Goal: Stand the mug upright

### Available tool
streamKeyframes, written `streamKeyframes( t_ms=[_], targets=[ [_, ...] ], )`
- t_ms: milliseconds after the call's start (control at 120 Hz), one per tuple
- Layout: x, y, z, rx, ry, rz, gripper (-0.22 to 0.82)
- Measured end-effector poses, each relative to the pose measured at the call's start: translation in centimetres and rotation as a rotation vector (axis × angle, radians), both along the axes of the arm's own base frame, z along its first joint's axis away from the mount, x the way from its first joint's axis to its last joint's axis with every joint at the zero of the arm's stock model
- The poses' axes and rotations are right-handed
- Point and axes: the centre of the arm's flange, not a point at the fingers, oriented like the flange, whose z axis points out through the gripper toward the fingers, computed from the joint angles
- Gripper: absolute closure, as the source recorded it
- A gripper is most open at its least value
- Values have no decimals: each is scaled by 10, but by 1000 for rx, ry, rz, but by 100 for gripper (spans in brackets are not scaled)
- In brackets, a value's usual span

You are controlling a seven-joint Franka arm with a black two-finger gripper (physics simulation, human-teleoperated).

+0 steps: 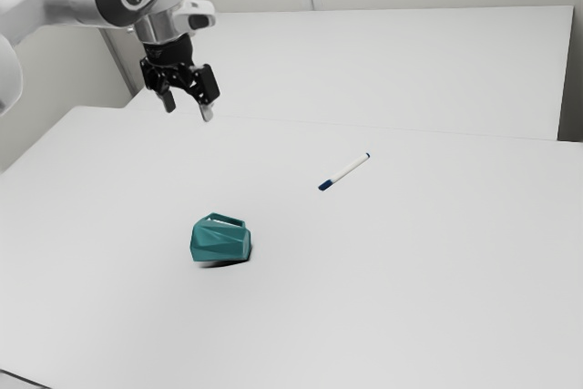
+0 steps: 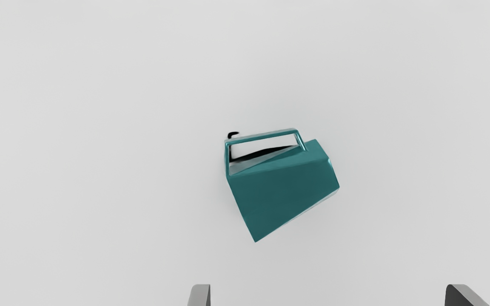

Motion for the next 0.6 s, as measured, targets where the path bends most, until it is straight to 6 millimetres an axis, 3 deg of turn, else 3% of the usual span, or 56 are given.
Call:
streamKeyframes(
  t_ms=[100, 233, 450, 600],
  targets=[
    [3, 16, 1, -20, -48, 11, 0],
    [-41, 32, -10, -58, -107, 14, 0],
    [-114, 87, -69, -154, -230, 141, 0],
    [-139, 114, -103, -304, -317, 236, 0]
  ],
)
